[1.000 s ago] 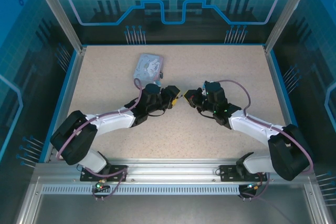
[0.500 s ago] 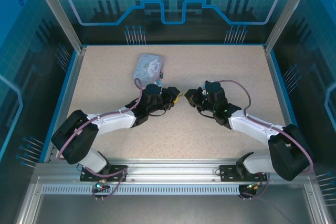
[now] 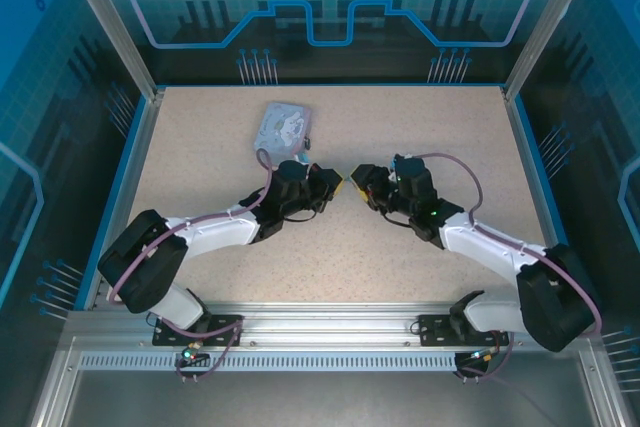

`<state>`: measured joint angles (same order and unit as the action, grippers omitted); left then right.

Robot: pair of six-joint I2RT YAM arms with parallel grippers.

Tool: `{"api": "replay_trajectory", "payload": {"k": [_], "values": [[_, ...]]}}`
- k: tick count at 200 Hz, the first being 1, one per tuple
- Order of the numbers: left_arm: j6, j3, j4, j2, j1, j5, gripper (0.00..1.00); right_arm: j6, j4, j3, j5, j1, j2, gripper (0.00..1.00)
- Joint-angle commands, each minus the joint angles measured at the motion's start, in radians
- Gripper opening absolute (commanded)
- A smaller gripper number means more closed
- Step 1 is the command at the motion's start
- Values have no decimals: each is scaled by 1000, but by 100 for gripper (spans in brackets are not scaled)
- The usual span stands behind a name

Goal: Unlock a padlock with a key

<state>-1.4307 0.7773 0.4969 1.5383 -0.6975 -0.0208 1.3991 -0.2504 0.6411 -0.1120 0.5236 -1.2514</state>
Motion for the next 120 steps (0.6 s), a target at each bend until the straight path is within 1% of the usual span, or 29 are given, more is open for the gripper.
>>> {"api": "replay_trajectory", "payload": {"k": [1, 29, 48, 70, 93, 103, 120], "values": [[193, 23, 8, -13, 14, -66, 0, -77, 106, -33, -8, -69, 96, 66], [407, 54, 13, -14, 65, -247, 0, -220, 196, -41, -102, -172, 172, 68], [546, 95, -30, -7, 95, -363, 0, -347, 224, -22, -211, -230, 178, 68], [679, 147, -105, 4, 109, -448, 0, -488, 228, 7, -346, -268, 154, 67], [731, 190, -139, 36, 124, -518, 0, -592, 247, 50, -445, -275, 118, 62], [730, 201, -131, 52, 133, -547, 0, -611, 249, 60, -462, -276, 112, 59], [730, 214, -135, 73, 143, -563, 0, -623, 234, 60, -478, -277, 116, 53]]}}
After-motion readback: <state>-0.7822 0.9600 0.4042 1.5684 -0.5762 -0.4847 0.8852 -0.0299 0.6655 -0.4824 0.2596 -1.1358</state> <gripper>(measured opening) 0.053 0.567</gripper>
